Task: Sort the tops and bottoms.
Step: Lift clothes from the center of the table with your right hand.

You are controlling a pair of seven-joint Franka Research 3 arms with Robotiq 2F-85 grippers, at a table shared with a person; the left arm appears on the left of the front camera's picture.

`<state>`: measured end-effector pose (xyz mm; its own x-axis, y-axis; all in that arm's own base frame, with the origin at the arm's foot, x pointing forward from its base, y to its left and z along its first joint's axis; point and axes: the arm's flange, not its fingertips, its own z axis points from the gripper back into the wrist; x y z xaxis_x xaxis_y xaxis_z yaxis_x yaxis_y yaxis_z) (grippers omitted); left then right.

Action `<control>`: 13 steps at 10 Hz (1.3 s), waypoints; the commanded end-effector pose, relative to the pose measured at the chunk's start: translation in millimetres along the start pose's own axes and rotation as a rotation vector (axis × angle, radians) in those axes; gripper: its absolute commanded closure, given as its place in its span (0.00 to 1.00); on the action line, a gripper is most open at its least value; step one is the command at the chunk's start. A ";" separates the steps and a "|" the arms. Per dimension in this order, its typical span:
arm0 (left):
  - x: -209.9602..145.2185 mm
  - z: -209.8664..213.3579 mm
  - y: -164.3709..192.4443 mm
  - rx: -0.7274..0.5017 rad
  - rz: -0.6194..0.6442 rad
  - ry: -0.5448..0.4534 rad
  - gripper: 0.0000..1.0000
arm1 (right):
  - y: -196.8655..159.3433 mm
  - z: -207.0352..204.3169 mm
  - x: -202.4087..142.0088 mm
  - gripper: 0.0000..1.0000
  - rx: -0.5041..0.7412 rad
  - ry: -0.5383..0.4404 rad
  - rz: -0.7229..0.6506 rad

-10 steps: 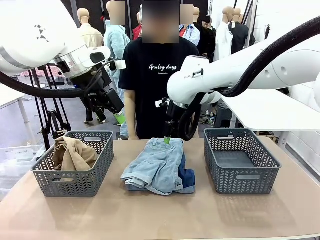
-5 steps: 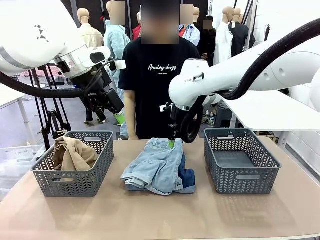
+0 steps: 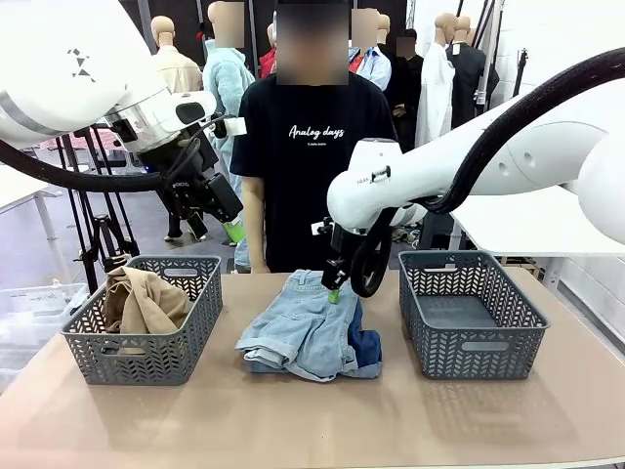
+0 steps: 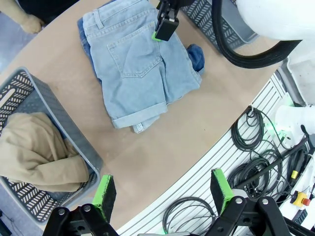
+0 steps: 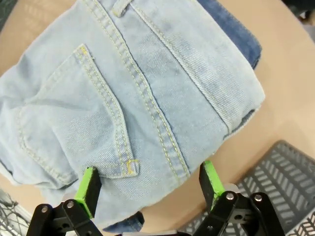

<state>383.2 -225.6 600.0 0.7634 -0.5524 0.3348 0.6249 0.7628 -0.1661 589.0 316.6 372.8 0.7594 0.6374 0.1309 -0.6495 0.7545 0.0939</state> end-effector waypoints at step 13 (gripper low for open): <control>-1.1 2.4 -0.1 0.000 -0.009 0.004 0.00 | 11.2 66.1 -2.5 1.00 -0.117 -0.132 -0.017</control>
<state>383.2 -225.5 600.0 0.7634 -0.5523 0.3349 0.6248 0.7629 -0.1661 592.1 324.7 413.6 0.7469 0.6257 0.2250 -0.6520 0.7556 0.0633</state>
